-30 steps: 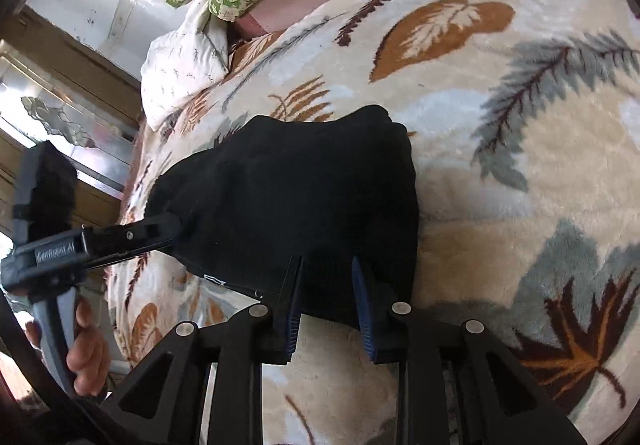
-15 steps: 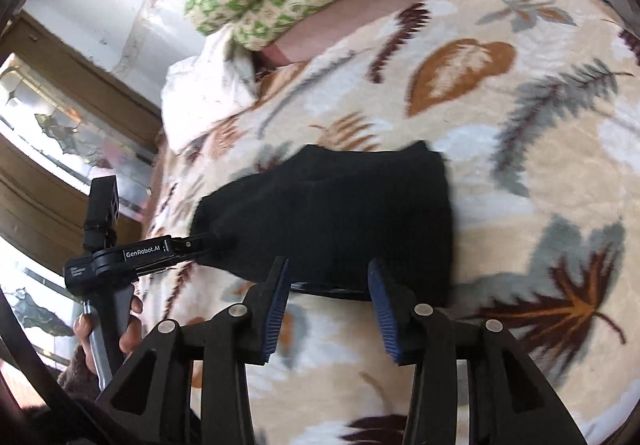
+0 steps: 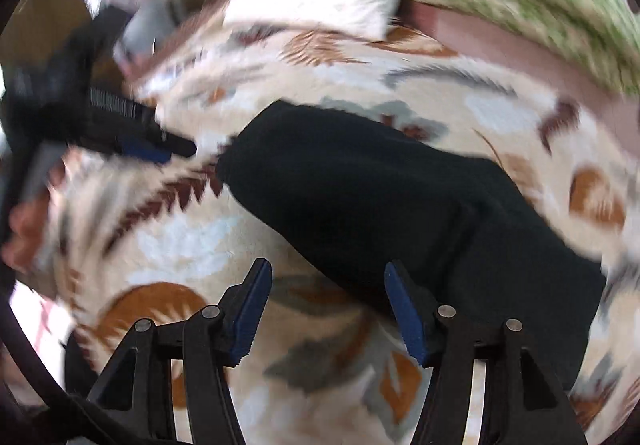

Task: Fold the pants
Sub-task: 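Grasp the pants end with both grippers and lift it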

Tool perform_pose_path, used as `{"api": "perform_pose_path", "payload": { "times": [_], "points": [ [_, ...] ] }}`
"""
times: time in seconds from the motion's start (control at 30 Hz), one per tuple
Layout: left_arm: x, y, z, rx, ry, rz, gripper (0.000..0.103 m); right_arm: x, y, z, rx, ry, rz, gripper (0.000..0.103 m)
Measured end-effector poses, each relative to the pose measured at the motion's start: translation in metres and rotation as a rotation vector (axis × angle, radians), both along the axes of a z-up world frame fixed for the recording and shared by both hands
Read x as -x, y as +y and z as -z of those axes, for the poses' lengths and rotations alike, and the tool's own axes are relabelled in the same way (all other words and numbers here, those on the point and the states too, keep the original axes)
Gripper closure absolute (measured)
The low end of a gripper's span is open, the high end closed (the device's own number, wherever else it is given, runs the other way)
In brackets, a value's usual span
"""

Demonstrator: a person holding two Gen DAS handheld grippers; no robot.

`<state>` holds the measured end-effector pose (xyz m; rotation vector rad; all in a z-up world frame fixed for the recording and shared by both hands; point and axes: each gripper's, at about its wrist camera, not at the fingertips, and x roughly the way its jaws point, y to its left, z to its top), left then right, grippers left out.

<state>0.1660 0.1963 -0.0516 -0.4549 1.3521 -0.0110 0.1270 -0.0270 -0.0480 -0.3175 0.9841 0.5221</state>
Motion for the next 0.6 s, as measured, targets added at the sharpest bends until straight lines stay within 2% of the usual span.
{"api": "perform_pose_path", "payload": {
  "times": [0.03, 0.17, 0.23, 0.37, 0.47, 0.5, 0.57, 0.6],
  "points": [
    [-0.002, 0.002, 0.002, 0.006, -0.002, 0.002, 0.062, 0.001, 0.014, 0.006, 0.062, -0.029, -0.016, 0.043],
    [-0.007, 0.010, 0.008, 0.046, -0.004, 0.006, 0.062, -0.003, 0.041, 0.027, 0.157, -0.044, -0.048, 0.042],
    [-0.009, 0.016, 0.011, 0.069, -0.006, -0.001, 0.062, -0.003, 0.052, 0.038, 0.232, -0.083, -0.059, 0.042],
    [-0.011, 0.026, 0.017, 0.104, -0.008, -0.009, 0.062, -0.011, 0.063, 0.043, 0.266, -0.125, -0.037, 0.037],
    [-0.013, 0.029, 0.020, 0.122, -0.005, -0.009, 0.062, -0.025, 0.068, 0.044, 0.262, -0.129, -0.017, 0.040],
    [-0.015, 0.028, 0.022, 0.136, -0.002, -0.005, 0.062, -0.031, 0.069, 0.044, 0.245, -0.126, -0.014, 0.042],
    [-0.017, 0.027, 0.022, 0.168, -0.004, 0.006, 0.062, -0.036, 0.070, 0.042, 0.223, -0.133, -0.021, 0.075],
    [-0.019, 0.025, 0.022, 0.188, -0.010, 0.020, 0.062, -0.037, 0.069, 0.039, 0.205, -0.147, -0.021, 0.079]
  ]
}}
